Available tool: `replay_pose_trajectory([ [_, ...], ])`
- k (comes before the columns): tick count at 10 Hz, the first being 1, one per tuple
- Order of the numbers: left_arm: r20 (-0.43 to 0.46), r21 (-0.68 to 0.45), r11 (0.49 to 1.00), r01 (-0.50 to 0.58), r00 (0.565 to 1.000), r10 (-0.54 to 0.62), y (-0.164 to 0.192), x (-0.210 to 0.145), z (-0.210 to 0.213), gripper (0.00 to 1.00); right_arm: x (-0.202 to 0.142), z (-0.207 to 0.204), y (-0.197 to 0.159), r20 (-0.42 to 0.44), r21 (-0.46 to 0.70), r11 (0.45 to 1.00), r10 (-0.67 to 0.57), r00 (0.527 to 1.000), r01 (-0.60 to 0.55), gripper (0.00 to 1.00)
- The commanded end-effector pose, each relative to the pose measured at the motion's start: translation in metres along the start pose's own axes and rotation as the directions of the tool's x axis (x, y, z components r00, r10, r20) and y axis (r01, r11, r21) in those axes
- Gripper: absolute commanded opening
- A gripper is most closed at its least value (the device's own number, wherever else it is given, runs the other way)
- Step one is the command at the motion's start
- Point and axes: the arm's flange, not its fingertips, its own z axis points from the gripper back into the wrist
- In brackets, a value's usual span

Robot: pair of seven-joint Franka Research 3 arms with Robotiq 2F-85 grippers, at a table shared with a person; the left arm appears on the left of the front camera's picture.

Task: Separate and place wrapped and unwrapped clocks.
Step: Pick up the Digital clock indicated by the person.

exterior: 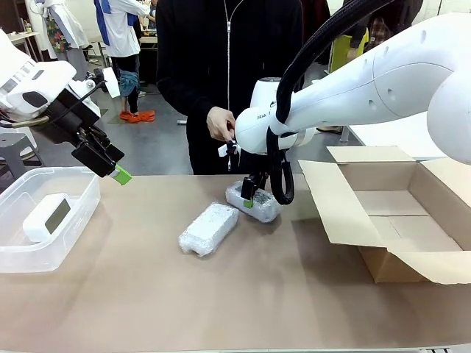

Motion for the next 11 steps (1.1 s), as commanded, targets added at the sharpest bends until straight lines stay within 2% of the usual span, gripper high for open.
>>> replay_pose_trajectory([
  [1,-0.004,0.005,1.0,-0.007,1.0,0.007,-0.0001,0.0001,0.0003,1.0,0.006,-0.0169,0.0008,-0.016,0.01,1.0,0.003,1.0,-0.003,1.0],
  [5,-0.004,0.005,1.0,-0.007,1.0,0.007,-0.0001,0.0001,0.0003,1.0,0.0025,-0.0109,0.0021,0.003,-0.036,0.999,-0.01,1.0,0.01,1.0],
  [6,-0.004,0.005,1.0,-0.007,1.0,0.007,-0.0001,0.0001,0.0003,1.0,0.0044,-0.013,0.0013,-0.02,-0.058,0.998,-0.024,1.0,0.023,1.0],
  [11,-0.004,0.005,1.0,-0.007,1.0,0.007,-0.0001,0.0001,0.0003,1.0,0.0047,-0.0087,0.0074,-0.019,-0.084,0.996,-0.013,1.0,0.011,1.0],
])
